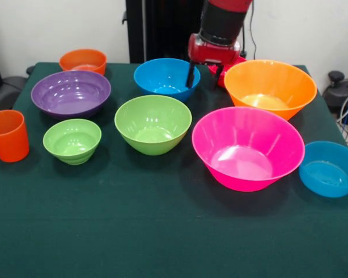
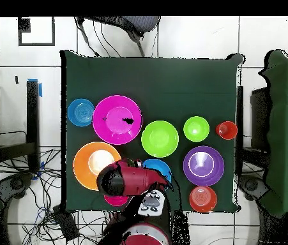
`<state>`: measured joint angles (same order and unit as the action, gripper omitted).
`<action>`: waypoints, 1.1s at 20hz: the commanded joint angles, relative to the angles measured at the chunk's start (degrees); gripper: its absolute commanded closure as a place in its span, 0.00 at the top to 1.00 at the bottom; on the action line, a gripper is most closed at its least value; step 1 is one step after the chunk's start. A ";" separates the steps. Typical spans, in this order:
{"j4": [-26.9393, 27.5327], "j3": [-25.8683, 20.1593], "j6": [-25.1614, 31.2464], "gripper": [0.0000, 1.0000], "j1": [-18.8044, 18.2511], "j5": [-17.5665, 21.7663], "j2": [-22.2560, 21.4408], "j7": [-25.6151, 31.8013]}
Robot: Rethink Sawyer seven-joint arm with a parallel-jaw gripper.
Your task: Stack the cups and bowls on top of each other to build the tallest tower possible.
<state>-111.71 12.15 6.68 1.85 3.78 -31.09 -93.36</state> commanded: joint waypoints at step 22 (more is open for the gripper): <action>19.08 8.23 -4.17 1.00 9.34 0.34 18.23 -7.98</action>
<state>-99.00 22.05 6.65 9.89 3.76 -15.85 -93.36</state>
